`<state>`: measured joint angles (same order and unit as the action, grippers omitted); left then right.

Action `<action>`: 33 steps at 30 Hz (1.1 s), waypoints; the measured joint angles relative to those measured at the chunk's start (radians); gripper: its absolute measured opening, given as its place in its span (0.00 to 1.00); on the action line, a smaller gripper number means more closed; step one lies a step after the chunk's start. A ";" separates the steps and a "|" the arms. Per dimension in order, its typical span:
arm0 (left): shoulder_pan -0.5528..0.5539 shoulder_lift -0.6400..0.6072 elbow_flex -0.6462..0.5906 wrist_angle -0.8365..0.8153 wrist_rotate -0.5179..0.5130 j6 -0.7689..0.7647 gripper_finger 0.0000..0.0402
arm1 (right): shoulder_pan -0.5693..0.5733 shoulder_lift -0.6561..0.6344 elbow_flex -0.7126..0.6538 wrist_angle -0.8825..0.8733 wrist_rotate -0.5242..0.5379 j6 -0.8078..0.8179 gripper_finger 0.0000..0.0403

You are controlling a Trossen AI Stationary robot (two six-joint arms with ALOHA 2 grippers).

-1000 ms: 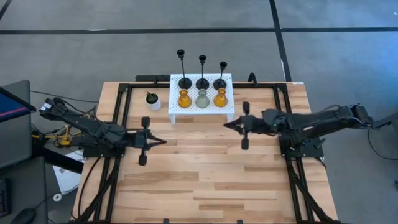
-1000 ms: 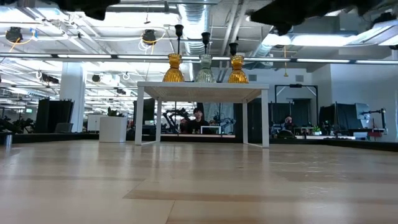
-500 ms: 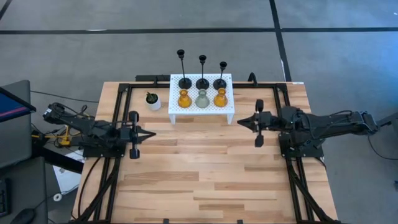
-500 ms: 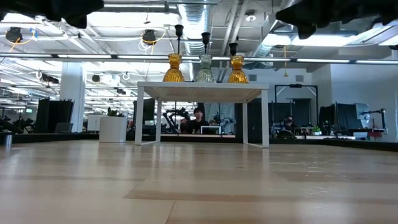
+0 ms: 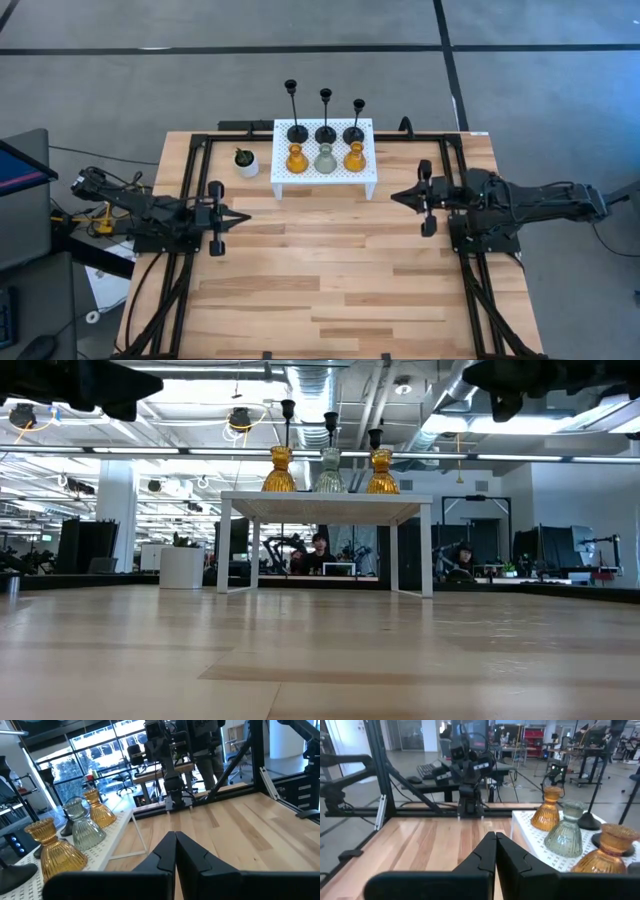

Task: Pick & Place candle stick holders
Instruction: Return to Home Position

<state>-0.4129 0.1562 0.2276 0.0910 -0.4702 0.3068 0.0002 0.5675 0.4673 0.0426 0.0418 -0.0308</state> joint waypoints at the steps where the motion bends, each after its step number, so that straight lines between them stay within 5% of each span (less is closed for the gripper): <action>1: 0.000 0.000 0.000 0.000 0.000 0.000 0.01 | 0.001 -0.013 0.000 -0.009 0.000 0.005 0.00; 13: 0.000 0.000 0.000 0.000 0.000 -0.001 0.02 | 0.052 -0.117 -0.019 -0.035 0.012 -0.005 0.00; 20: 0.000 0.000 0.000 0.000 0.000 -0.001 0.02 | 0.051 -0.247 -0.145 0.065 0.069 0.021 0.00; 33: 0.000 0.000 0.000 0.007 0.000 -0.001 0.01 | 0.052 -0.430 -0.315 0.112 0.017 0.068 0.00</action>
<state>-0.4129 0.1566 0.2276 0.0977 -0.4702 0.3056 0.0525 0.1373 0.1520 0.1545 0.0588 0.0376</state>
